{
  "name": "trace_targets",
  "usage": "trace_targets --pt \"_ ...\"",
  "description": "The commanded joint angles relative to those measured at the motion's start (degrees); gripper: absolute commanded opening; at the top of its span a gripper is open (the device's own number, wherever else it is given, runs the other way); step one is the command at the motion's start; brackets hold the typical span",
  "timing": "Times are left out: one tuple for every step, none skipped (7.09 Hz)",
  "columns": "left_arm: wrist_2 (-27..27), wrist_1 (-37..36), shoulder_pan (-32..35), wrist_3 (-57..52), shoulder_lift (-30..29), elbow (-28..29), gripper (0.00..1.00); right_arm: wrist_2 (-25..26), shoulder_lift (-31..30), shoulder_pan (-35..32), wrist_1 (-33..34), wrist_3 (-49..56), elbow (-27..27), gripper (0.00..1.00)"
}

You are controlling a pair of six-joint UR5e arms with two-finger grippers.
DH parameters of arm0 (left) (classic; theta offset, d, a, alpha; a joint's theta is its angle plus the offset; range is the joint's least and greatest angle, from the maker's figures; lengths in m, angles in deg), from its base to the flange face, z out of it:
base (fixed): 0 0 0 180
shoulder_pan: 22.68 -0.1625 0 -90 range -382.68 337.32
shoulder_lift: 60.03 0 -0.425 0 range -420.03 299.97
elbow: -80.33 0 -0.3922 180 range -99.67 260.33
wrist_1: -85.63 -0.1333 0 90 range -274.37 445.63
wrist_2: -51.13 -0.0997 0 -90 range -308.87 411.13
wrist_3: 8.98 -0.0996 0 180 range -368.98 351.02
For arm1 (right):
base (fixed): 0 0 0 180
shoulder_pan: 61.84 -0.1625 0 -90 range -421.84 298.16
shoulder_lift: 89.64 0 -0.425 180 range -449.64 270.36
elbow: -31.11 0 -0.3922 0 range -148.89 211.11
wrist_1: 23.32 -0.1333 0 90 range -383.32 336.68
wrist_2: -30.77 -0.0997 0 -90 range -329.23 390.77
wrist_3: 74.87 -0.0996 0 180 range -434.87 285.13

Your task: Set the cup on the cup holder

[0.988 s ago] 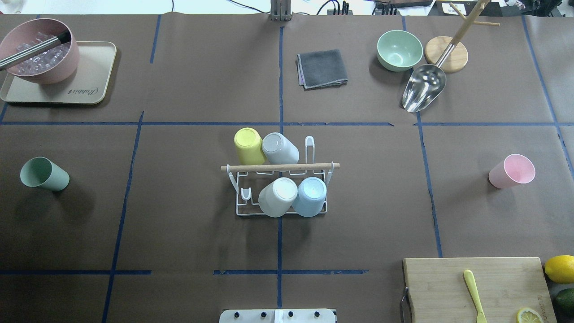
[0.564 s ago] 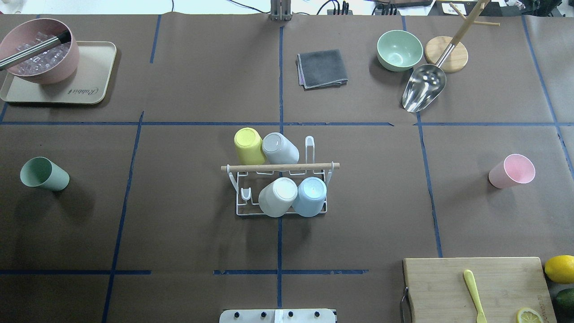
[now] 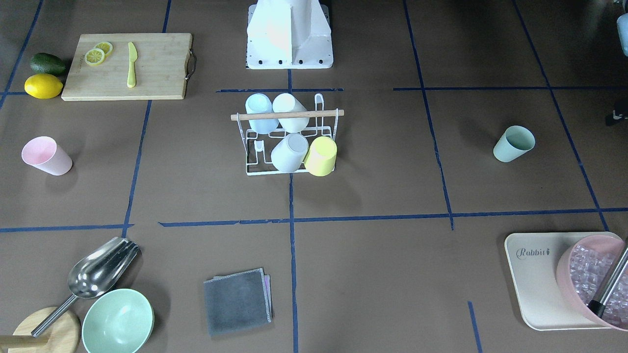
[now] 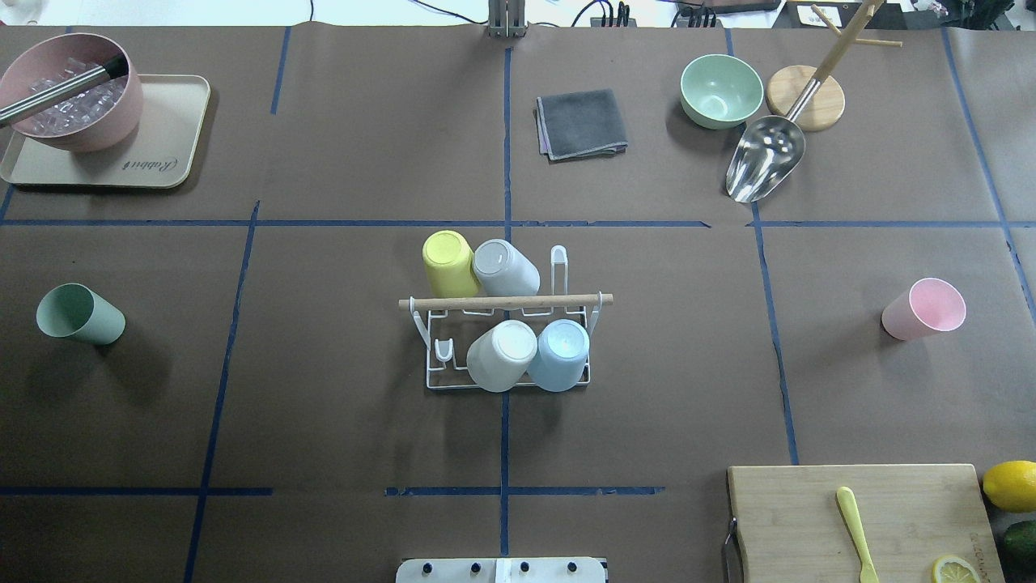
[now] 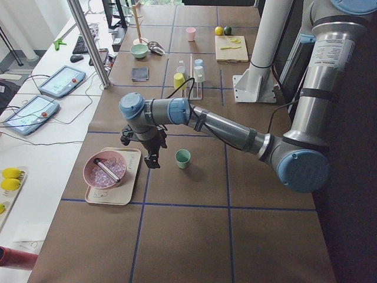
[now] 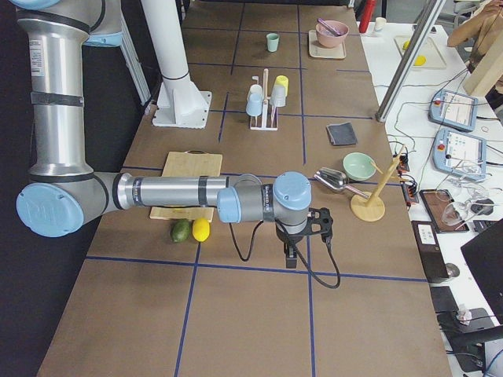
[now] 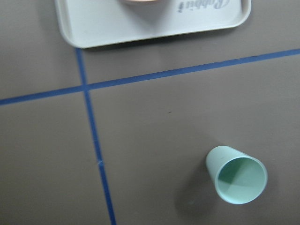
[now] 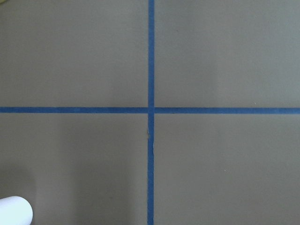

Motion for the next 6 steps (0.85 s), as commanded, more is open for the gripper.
trace_targets --pt "-3.0 -6.2 -3.8 0.0 -9.3 6.1 1.0 1.7 1.8 4.9 0.3 0.1 -3.4 1.0" --pt "-3.3 -8.1 -6.4 0.0 -14.2 10.9 1.0 2.6 3.1 9.8 0.6 0.0 -3.3 1.0" --pt "-3.4 -8.3 -9.4 0.1 -14.8 12.4 1.0 4.9 4.8 16.1 0.8 0.0 -3.3 1.0" --pt "-3.4 -8.3 -11.2 0.0 -15.4 13.5 1.0 8.0 6.9 21.2 4.3 0.0 -3.5 1.0" --pt "-3.3 -9.2 -13.9 0.0 -15.3 14.3 1.0 8.4 11.1 23.0 13.8 0.0 -4.6 1.0" --pt "-3.3 -9.5 -15.9 0.0 -15.3 15.2 1.0 10.2 16.5 26.2 22.3 0.2 -4.6 1.0"
